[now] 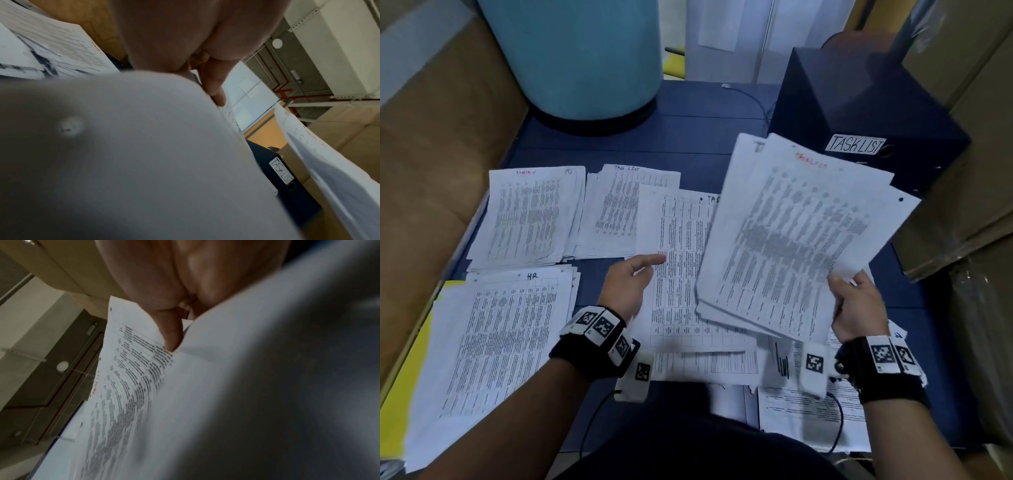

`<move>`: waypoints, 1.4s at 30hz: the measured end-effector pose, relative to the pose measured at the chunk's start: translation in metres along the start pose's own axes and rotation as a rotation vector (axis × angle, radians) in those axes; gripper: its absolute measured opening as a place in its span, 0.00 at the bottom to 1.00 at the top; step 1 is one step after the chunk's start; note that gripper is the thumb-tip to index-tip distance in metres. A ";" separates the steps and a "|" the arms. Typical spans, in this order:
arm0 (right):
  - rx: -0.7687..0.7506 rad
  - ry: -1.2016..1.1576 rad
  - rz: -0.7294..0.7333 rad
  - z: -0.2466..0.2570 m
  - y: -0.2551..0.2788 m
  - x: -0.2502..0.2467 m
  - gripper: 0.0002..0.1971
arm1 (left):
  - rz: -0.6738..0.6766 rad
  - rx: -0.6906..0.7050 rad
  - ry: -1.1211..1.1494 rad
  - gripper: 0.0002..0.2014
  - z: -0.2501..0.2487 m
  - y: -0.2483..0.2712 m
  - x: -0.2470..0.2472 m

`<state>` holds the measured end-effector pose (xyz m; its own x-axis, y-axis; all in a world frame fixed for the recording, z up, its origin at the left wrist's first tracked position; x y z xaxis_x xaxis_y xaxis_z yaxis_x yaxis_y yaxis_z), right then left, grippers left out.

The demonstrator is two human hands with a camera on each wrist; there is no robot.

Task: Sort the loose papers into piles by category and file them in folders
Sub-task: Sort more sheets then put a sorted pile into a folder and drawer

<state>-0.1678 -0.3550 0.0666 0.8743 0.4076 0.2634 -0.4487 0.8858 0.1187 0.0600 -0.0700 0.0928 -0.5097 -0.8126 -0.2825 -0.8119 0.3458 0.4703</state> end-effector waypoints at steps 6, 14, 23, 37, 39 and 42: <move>0.091 0.068 0.194 -0.025 0.023 0.044 0.14 | 0.108 0.001 0.000 0.14 -0.014 0.016 0.022; 0.040 0.222 0.207 -0.030 0.025 0.048 0.09 | -0.036 -0.023 0.005 0.11 -0.005 0.005 0.010; 0.097 0.093 0.100 -0.025 0.007 0.018 0.12 | 0.017 0.025 0.012 0.13 -0.007 -0.001 0.011; 0.089 0.094 0.196 -0.045 0.020 0.043 0.26 | 0.333 0.424 -0.110 0.20 -0.069 0.049 0.050; 0.097 0.001 0.271 -0.039 0.016 0.048 0.42 | 0.364 0.474 -0.072 0.35 -0.080 0.057 0.045; 0.087 -0.152 0.338 -0.028 0.014 0.057 0.31 | 0.348 0.475 -0.033 0.44 -0.084 0.052 0.034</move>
<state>-0.1188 -0.3132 0.0566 0.6398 0.6299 0.4403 -0.7268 0.6822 0.0803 0.0246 -0.1192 0.1774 -0.7717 -0.6010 -0.2082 -0.6296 0.7682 0.1163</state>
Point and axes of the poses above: each hand's wrist, its own y-axis away from the middle knuckle, its own x-axis out of the palm, z = x × y, the point moved 7 cm from there along -y, towards the middle knuckle, and after that the axes turned 12 degrees about -x, right-handed, at the moved point
